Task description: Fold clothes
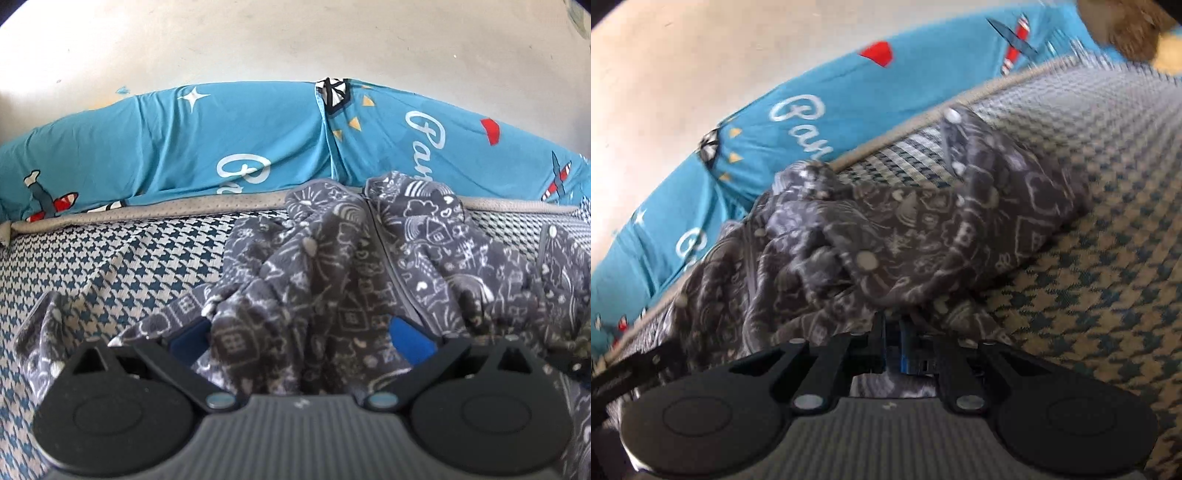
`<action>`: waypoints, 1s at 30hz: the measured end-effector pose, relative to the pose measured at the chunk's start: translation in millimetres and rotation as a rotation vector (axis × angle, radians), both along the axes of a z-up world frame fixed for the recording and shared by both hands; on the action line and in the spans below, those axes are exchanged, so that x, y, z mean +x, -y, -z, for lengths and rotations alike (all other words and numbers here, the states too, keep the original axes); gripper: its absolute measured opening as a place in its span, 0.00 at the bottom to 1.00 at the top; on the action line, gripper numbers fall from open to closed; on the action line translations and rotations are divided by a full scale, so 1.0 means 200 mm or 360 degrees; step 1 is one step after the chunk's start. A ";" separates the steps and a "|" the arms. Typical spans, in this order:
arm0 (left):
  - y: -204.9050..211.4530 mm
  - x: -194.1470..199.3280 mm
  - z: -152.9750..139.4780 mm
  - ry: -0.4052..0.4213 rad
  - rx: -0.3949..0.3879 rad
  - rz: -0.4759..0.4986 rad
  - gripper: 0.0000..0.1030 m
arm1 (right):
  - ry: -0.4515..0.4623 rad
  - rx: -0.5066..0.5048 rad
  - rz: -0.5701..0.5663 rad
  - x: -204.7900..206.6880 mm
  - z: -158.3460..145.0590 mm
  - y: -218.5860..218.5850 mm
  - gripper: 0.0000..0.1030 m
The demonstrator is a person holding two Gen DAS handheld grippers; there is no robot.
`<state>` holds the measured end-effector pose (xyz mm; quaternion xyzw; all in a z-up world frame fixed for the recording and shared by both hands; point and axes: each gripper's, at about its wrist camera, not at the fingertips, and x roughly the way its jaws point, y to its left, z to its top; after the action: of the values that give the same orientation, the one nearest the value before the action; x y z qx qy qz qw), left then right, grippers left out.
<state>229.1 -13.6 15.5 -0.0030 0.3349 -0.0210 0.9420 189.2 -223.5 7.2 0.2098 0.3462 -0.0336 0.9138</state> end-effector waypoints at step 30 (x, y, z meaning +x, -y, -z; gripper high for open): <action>0.00 0.02 0.02 -0.0067 -0.0004 0.0007 1.00 | 0.0036 -0.0465 -0.0001 0.74 -0.20 0.55 0.28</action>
<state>233.6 -14.2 12.5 -0.0037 0.3545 -0.0235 0.9347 336.3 -334.5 46.6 0.0748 0.3273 -0.0810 0.9385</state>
